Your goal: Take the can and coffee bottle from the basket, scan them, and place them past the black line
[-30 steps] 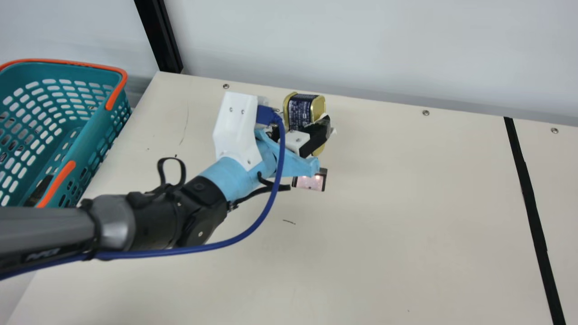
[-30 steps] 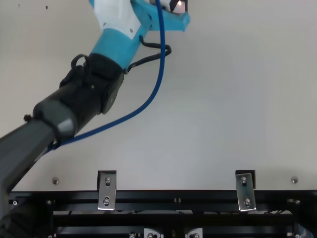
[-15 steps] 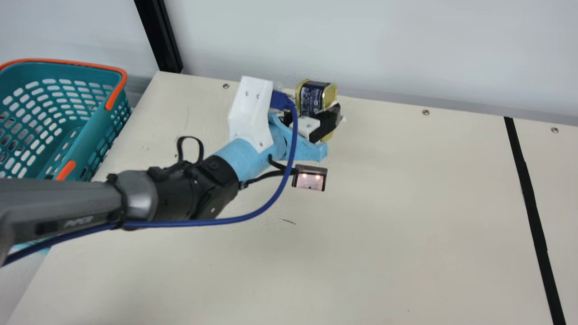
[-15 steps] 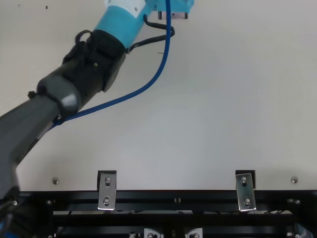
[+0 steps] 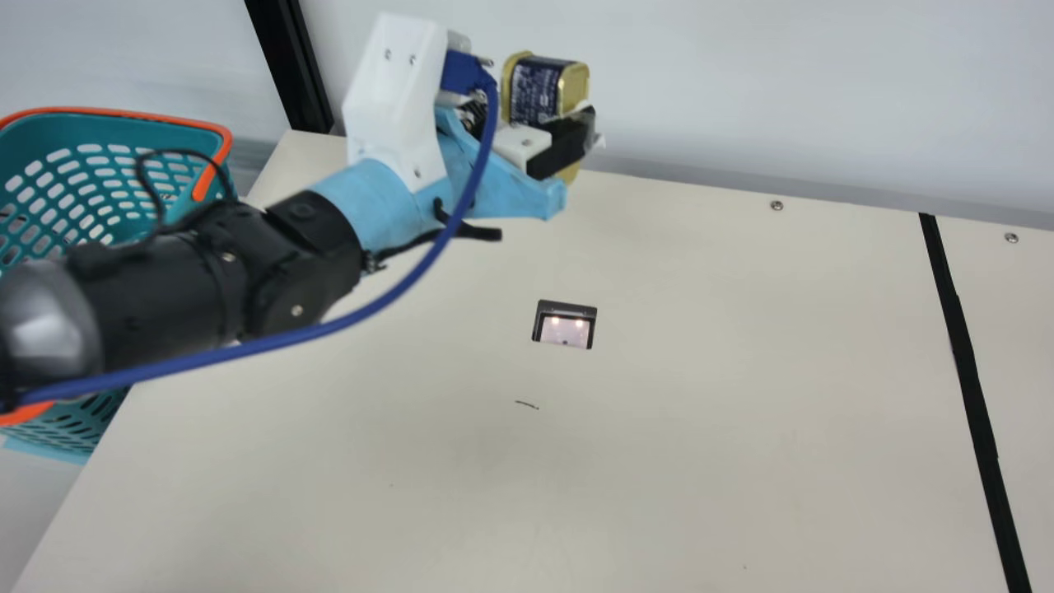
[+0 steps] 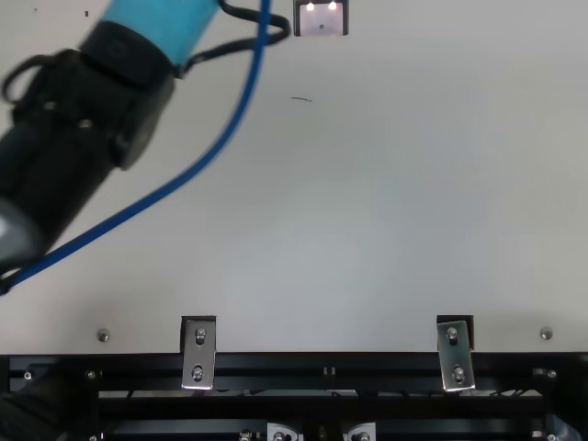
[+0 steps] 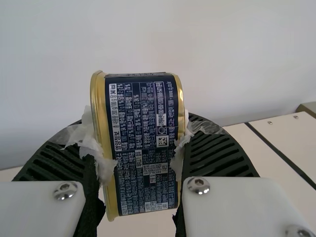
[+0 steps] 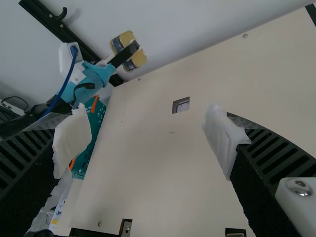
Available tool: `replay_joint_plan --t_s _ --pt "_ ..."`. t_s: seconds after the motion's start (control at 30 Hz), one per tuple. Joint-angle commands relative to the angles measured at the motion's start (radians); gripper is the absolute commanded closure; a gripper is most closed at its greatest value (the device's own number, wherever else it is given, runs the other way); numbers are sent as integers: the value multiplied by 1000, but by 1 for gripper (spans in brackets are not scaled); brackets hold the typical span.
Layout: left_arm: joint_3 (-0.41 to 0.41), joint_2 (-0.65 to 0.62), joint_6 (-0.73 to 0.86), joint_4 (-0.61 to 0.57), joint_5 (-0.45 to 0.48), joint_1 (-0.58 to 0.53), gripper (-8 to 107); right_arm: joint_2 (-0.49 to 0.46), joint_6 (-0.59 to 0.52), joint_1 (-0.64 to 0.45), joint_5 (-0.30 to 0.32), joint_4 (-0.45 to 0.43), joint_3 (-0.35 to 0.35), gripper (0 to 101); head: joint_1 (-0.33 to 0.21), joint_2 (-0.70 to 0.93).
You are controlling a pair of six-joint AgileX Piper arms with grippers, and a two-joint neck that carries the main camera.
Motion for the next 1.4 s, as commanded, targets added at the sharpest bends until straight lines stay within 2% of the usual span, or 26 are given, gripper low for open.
replay_joint_plan --t_s 0.0,0.13,0.23,0.33,0.57,0.7,0.97,1.37 --pt "-25 -40 17 18 198 2 89 0 0 0 0 0 0 0 -7 -3" --pt "-68 -84 39 58 393 -17 89 0 0 0 0 0 0 0 -7 -3" --pt "-98 -110 96 39 548 -56 89 0 0 0 0 0 0 0 -7 -3" --pt "-139 -126 228 -39 695 -65 89 0 0 0 0 0 0 0 -7 -3" --pt "-262 -122 574 -210 1042 14 89 0 0 0 0 0 0 0 -7 -3" --pt "-299 -108 743 -269 1190 46 89 0 0 0 0 0 0 0 -7 -3" --pt "-305 -63 963 -310 1336 34 89 0 0 0 0 0 0 0 -7 -3" --pt "-289 67 1138 -325 1353 -92 89 0 0 0 0 0 0 0 -7 -3"
